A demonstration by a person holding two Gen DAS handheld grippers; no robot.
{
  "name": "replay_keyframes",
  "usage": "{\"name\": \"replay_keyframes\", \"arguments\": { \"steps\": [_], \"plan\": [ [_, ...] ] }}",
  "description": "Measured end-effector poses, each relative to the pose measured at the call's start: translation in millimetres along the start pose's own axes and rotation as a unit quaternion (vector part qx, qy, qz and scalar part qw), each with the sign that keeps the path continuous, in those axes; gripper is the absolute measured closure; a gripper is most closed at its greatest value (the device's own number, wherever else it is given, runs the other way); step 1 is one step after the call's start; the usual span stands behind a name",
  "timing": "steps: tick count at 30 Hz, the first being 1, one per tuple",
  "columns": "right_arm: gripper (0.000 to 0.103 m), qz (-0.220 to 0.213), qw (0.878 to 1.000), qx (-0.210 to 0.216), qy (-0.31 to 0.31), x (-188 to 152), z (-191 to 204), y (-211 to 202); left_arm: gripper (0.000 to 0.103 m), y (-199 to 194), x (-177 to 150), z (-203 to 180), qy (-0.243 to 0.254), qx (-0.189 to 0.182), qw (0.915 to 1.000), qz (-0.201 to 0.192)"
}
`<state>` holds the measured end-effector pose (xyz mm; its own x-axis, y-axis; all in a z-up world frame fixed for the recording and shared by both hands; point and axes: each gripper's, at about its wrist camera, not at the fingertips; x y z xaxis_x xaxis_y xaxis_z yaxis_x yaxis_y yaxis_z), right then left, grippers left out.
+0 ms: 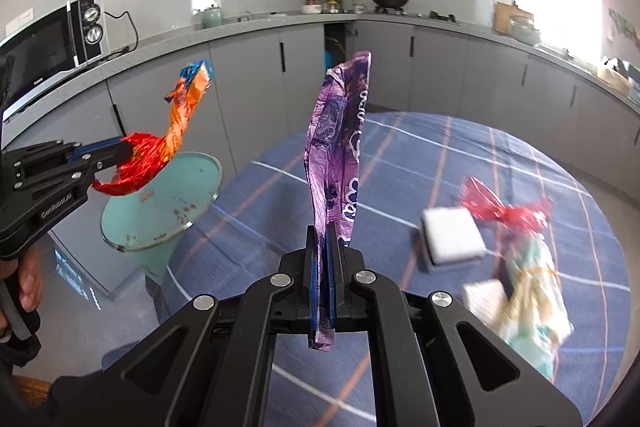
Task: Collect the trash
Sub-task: 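Carry the orange-red bag and purple wrapper over the teal bin with both tools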
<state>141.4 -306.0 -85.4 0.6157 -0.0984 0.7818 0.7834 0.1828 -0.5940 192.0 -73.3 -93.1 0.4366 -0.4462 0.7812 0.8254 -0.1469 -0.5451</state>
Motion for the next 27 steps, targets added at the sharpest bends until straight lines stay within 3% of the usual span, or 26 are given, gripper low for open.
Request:
{"name": "replay_keyframes", "arguments": {
  "steps": [14,27],
  "plan": [
    [0.098,-0.017,0.998,0.050,-0.028,30.7,50.4,24.9,0.097,-7.4,-19.6,44.1,-0.025,0.038,0.9989,0.008],
    [0.098,-0.005,0.995,0.085,-0.052,39.0,85.0,48.5,0.096,-8.6,-29.7,77.9,-0.055,0.072,0.9958,0.016]
  ]
}}
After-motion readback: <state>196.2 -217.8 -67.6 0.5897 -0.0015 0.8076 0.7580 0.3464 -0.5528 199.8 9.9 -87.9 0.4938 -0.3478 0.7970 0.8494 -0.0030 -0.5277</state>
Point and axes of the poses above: each gripper's, at about its wrist camera, not at the fingertips, and y roughly the way its jaws point, z to its left, x to its top, and after that the axes turned 10 degrees about y, right-handed
